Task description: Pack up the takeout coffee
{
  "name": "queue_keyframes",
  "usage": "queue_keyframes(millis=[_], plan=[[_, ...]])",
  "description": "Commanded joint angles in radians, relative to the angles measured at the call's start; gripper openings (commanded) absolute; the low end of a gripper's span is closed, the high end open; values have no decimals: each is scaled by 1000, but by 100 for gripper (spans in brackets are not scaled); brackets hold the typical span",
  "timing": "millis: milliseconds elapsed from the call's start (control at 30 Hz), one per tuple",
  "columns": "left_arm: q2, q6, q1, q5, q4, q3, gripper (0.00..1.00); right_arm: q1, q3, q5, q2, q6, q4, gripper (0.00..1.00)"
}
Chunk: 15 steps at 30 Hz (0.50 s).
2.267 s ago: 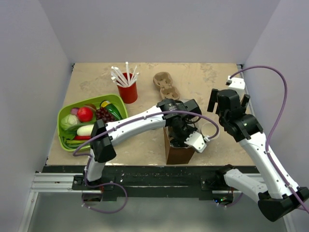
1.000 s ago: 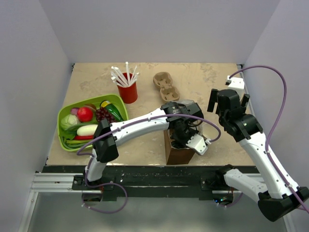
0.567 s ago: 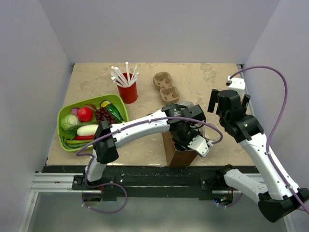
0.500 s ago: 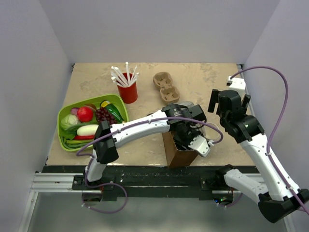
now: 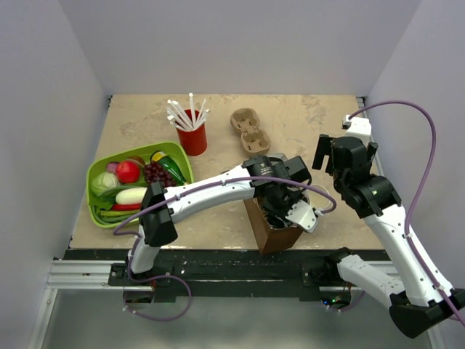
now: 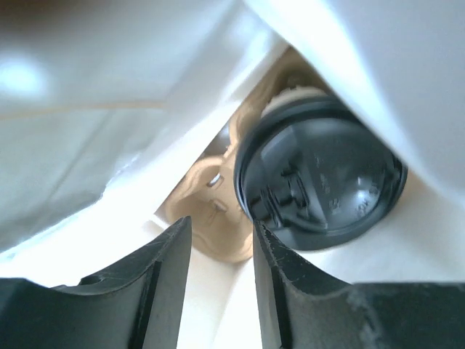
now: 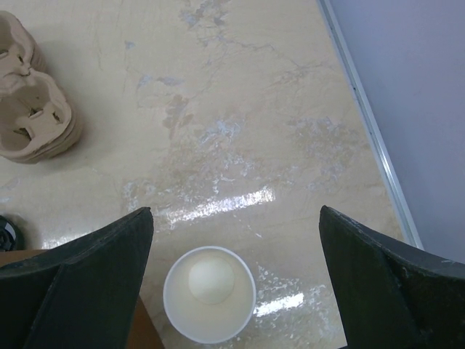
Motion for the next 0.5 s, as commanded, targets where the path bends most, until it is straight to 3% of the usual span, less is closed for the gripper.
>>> queue_keyframes(millis=[0,267,400,467], plan=[[-61,-12,-3,-31,27,25,44,-2,33,-12,-16,4,7,98],[-75,-11,-3,-54,36,9,42,-2,33,-15,-16,6,7,98],[-90,-11,-3,-57,30,9,33,-2,35,-15,-16,7,13,98],[-98,-6,-3,-54,28,8,33,0,33,-16,-17,7,16,98]])
